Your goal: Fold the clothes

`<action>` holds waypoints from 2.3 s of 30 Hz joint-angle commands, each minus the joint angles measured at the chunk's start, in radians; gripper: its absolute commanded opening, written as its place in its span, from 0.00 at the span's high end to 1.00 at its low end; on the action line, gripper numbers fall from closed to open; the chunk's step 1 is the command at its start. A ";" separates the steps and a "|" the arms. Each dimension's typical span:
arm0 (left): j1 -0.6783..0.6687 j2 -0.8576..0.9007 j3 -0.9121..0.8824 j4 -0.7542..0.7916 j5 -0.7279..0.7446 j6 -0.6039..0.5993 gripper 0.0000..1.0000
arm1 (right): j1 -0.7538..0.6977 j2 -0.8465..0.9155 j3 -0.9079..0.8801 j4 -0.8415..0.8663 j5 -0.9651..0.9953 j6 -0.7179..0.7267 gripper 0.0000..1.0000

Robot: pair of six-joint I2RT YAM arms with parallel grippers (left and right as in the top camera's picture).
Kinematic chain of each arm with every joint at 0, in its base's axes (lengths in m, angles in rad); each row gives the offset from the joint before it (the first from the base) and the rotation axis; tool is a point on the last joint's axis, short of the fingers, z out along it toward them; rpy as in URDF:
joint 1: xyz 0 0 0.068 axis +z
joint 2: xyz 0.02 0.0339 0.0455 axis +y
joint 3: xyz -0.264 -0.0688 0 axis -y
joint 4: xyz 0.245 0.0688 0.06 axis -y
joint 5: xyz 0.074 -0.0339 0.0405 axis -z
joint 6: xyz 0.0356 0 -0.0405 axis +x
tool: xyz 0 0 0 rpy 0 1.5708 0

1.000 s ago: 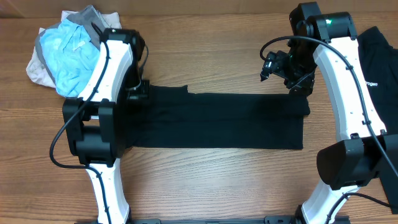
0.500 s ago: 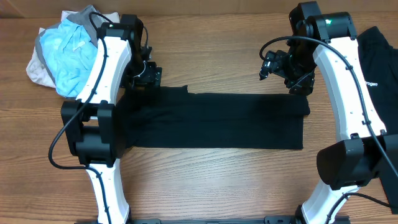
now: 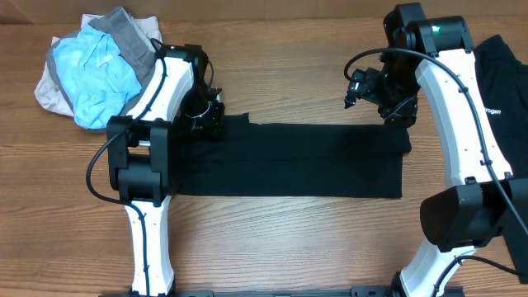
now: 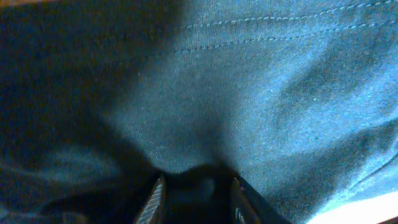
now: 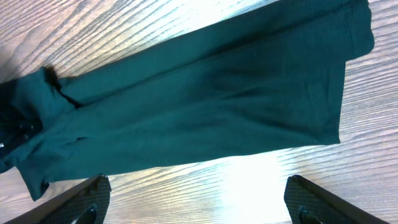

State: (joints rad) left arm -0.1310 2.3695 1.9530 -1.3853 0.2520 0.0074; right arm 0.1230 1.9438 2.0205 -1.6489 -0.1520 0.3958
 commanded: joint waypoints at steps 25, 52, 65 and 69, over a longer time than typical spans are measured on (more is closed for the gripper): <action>0.008 -0.079 0.095 -0.182 -0.190 -0.101 0.47 | -0.004 -0.032 0.001 -0.007 0.004 -0.011 0.06; 0.039 -0.068 0.049 -0.161 -0.127 -0.062 0.90 | -0.004 -0.032 0.001 0.003 0.004 -0.011 0.06; 0.014 -0.070 0.046 -0.306 -0.083 -0.055 0.96 | -0.004 -0.032 -0.007 -0.007 0.004 -0.011 0.06; -0.001 -0.074 0.022 -0.306 -0.166 -0.072 0.96 | -0.004 -0.032 -0.011 -0.019 0.004 -0.011 0.06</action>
State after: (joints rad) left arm -0.1165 2.3203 1.9968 -1.6848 0.1375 -0.0681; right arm 0.1230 1.9438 2.0190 -1.6657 -0.1520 0.3916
